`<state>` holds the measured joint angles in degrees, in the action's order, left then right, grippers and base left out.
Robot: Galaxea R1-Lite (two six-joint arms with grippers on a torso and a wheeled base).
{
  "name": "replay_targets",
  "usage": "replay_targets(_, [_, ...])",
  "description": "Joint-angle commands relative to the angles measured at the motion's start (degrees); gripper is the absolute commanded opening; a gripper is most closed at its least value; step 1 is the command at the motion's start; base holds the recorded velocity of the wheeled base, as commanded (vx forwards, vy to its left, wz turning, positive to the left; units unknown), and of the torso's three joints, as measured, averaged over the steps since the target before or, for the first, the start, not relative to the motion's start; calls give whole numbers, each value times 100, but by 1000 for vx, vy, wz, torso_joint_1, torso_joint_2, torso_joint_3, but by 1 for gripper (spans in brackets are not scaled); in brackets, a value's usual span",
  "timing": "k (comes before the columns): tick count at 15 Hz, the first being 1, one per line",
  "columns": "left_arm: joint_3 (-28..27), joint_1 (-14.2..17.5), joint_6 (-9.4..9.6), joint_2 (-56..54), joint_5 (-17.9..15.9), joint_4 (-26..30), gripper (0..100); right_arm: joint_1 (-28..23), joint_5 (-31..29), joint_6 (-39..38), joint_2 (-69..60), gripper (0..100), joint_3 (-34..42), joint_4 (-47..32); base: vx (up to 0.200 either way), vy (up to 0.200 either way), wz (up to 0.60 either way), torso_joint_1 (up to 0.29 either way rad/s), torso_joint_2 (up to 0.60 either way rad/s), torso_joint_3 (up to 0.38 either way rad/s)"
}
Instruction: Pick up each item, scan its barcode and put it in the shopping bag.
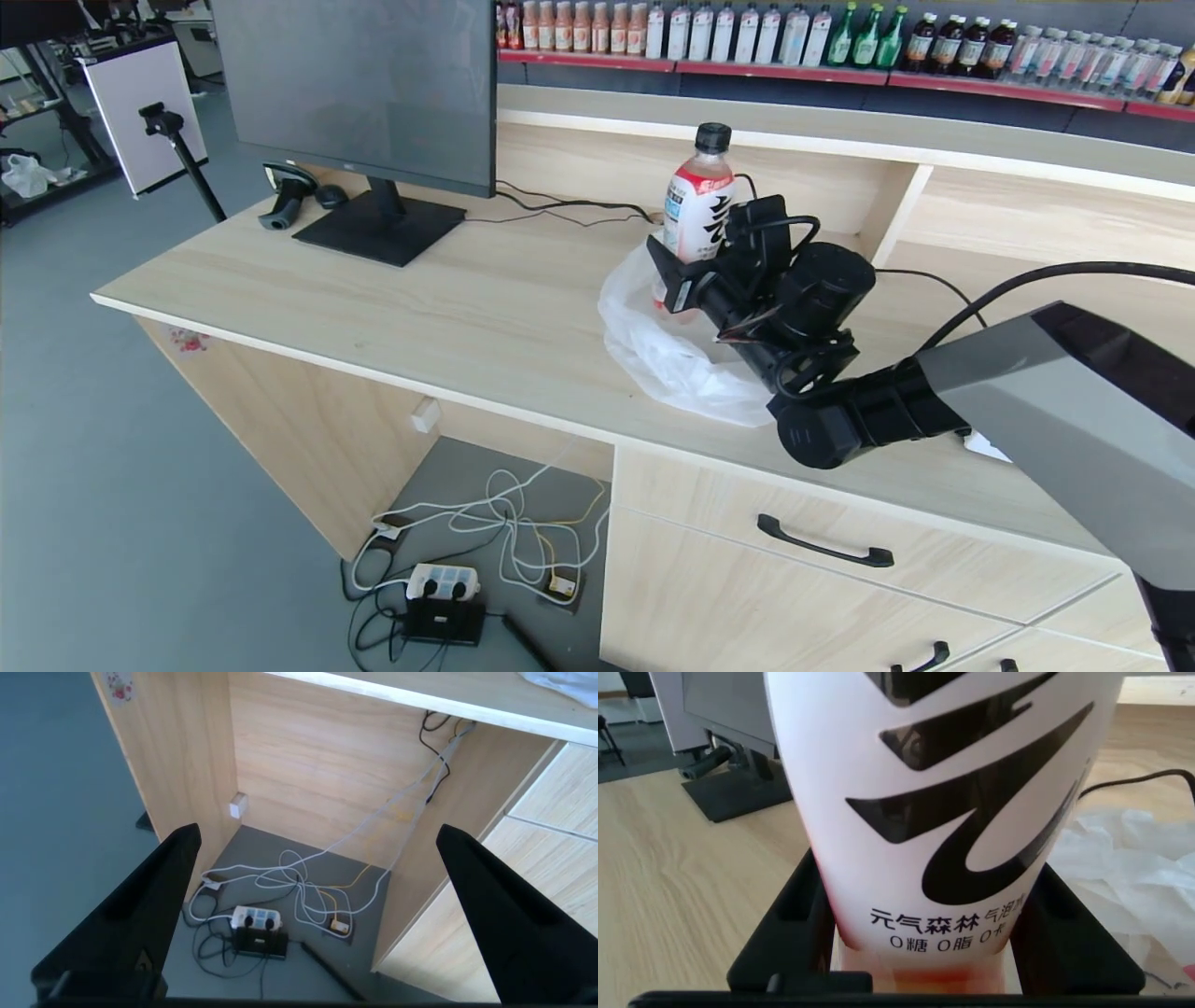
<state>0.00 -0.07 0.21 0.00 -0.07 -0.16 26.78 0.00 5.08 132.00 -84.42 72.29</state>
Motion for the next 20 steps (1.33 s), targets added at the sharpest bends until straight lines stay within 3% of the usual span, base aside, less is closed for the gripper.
replay_targets(1, [0, -1, -3, 0, 7, -2, 100, -50, 0, 19, 133, 0, -22, 4, 0, 0, 0, 0, 0, 0])
replay_targets(17, [0, -1, -12, 0, 7, 7, 100, -59, 0, 28, 441, 0, 40, 136, 0, 0, 0, 0, 0, 0])
replay_targets(20, [0, 7, -12, 0, 7, 7, 100, -50, 0, 19, 581, 0, 40, 461, 0, 0, 0, 0, 0, 0])
